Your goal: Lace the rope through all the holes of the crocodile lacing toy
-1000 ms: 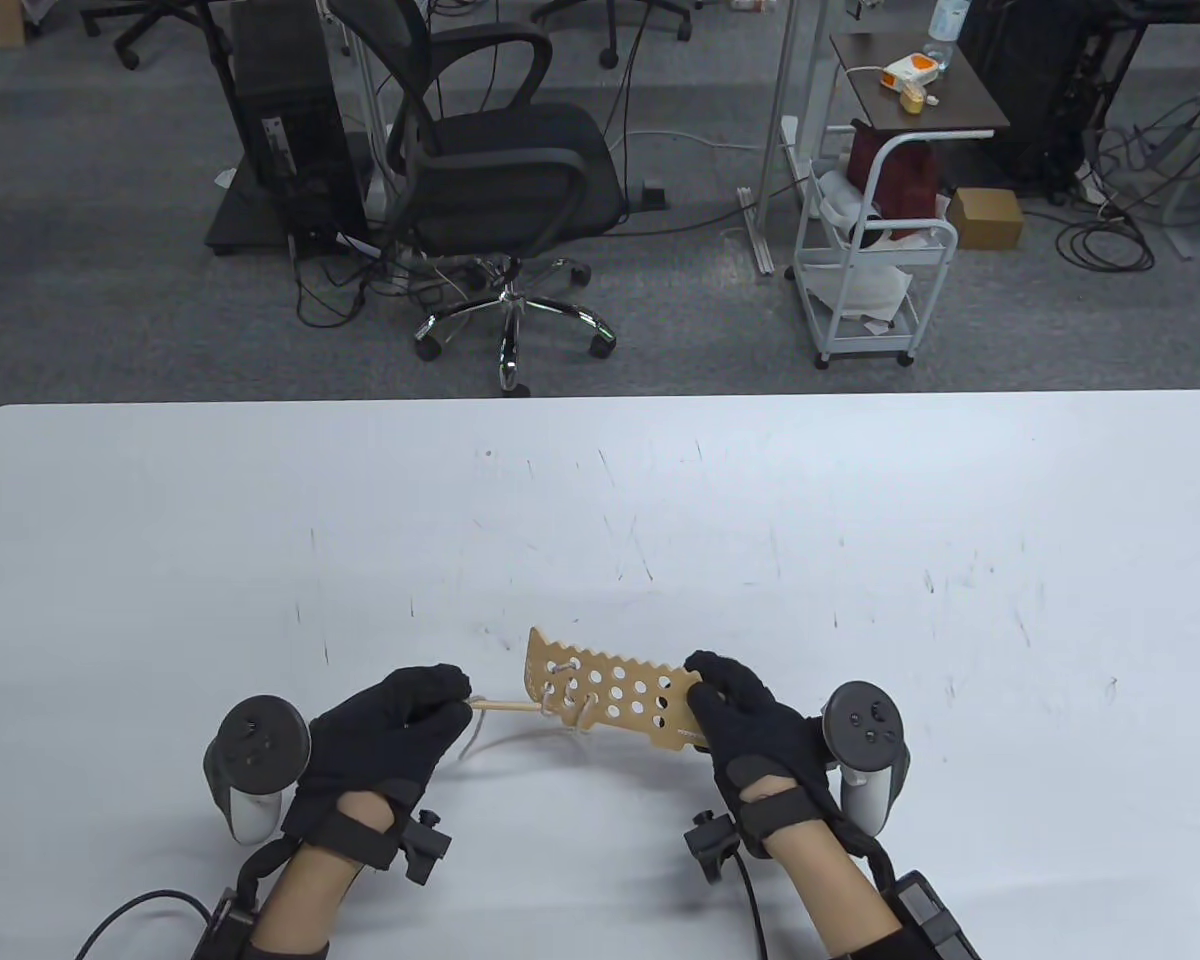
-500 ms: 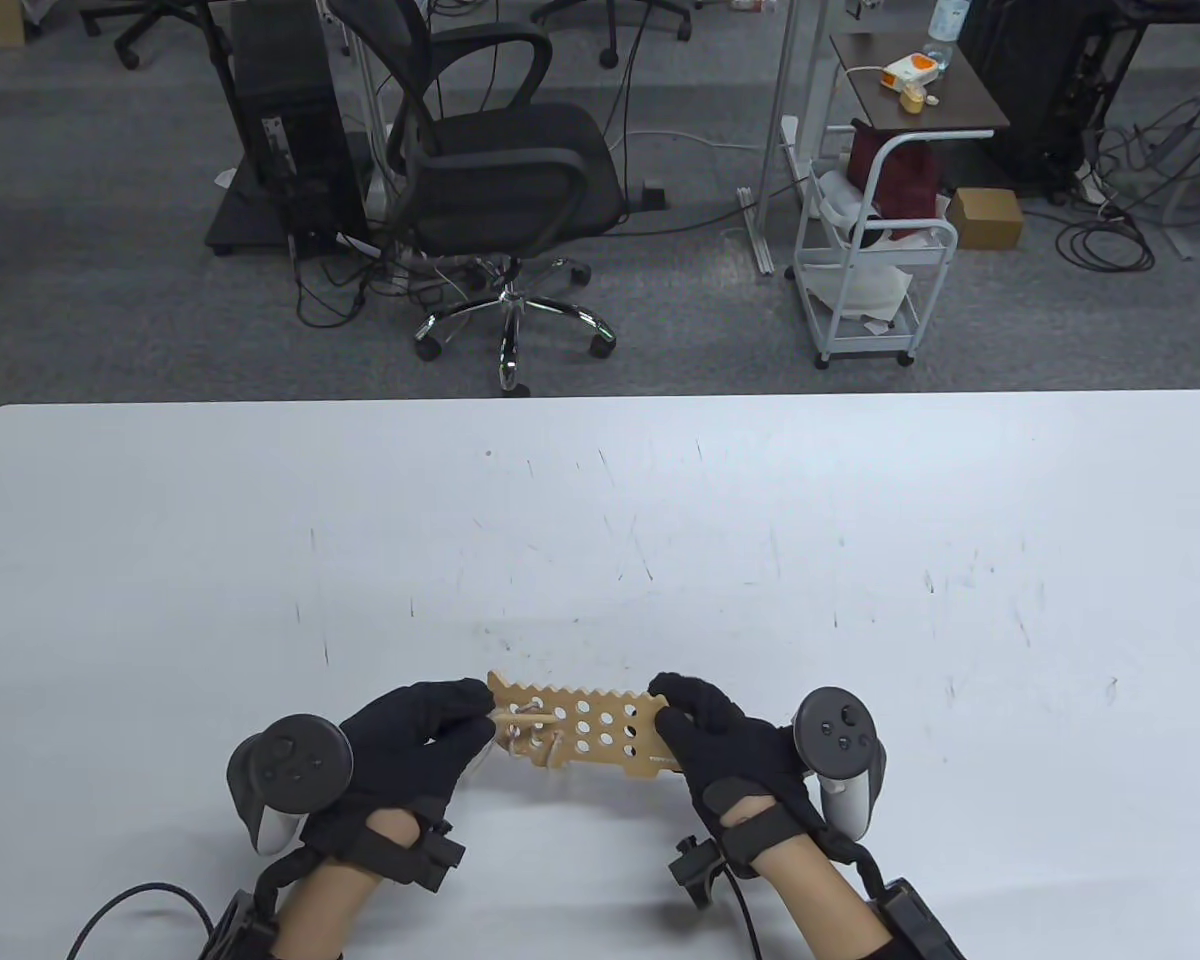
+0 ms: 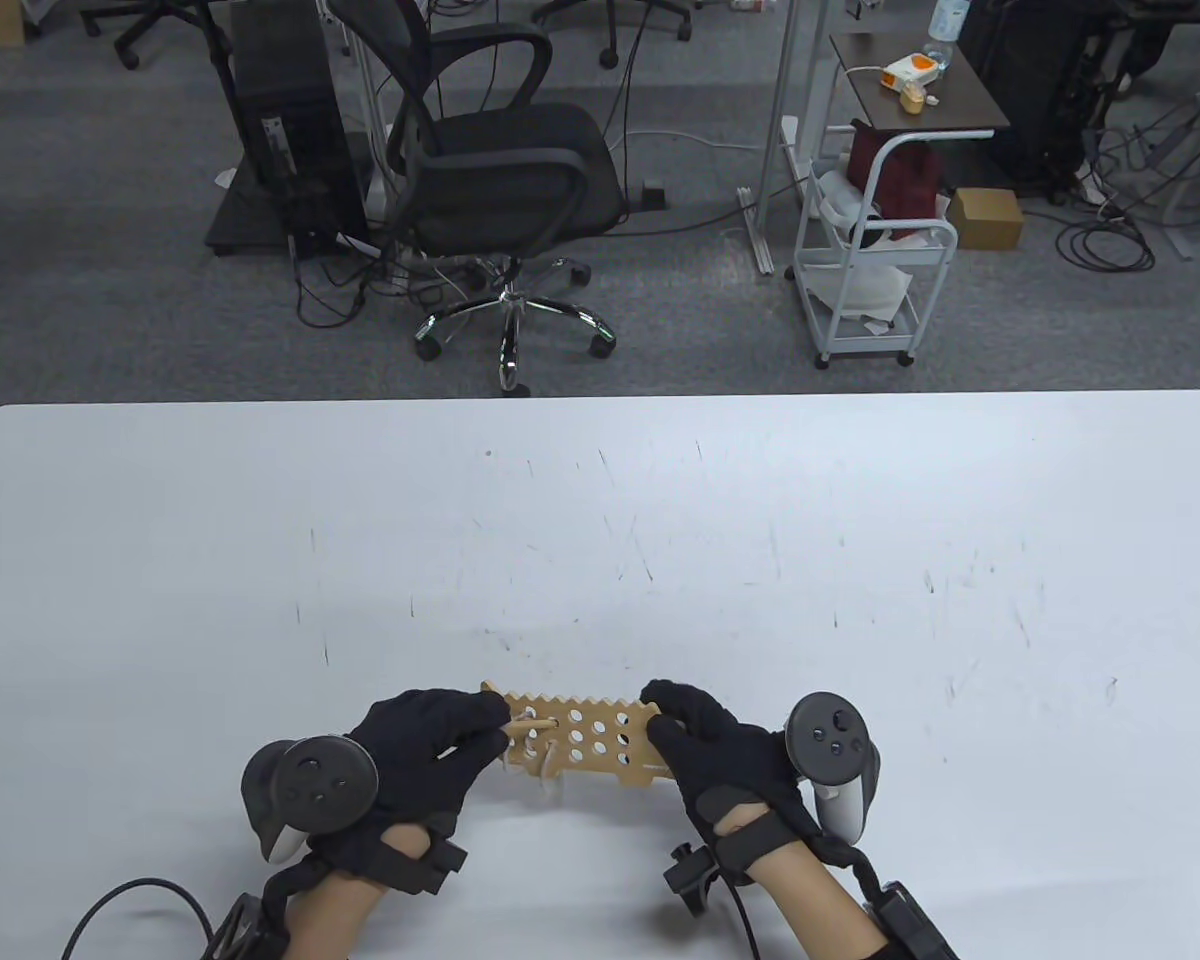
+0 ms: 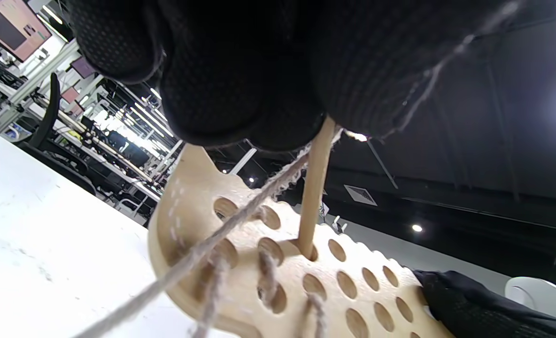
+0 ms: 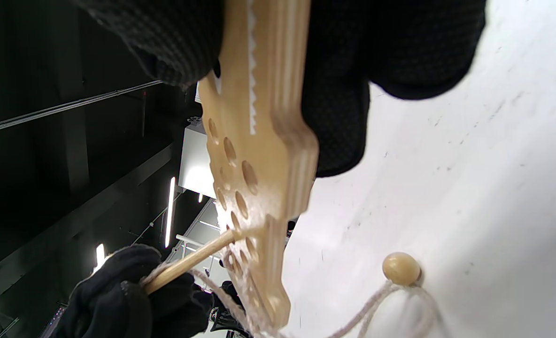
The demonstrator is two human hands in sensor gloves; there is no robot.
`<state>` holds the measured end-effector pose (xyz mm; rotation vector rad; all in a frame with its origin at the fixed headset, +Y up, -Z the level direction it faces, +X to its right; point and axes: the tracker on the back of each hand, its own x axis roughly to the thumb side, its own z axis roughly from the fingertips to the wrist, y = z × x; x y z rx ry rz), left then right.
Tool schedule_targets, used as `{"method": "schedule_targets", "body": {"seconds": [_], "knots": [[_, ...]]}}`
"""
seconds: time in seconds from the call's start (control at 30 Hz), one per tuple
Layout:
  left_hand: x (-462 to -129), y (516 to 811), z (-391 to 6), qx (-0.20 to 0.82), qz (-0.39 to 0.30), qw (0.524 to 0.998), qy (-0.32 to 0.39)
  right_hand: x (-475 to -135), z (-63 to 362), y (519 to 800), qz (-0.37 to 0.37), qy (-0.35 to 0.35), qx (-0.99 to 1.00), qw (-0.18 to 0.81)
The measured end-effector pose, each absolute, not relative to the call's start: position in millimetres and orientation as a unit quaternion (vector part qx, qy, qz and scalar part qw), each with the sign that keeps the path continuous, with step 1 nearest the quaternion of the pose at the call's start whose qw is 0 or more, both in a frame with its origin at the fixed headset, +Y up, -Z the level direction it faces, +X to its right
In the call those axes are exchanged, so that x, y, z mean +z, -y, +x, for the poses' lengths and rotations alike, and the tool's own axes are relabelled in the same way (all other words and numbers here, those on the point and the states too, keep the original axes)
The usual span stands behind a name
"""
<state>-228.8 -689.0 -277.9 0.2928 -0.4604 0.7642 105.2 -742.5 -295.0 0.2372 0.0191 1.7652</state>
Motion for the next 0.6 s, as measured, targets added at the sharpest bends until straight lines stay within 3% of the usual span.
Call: {"method": "schedule_targets", "body": {"seconds": [0.6], "knots": [[-280.0, 696.6, -222.4, 0.356, 0.111, 0.903, 0.213, -289.1, 97.1, 737.6, 0.124, -0.012, 0.767, 0.629]]}}
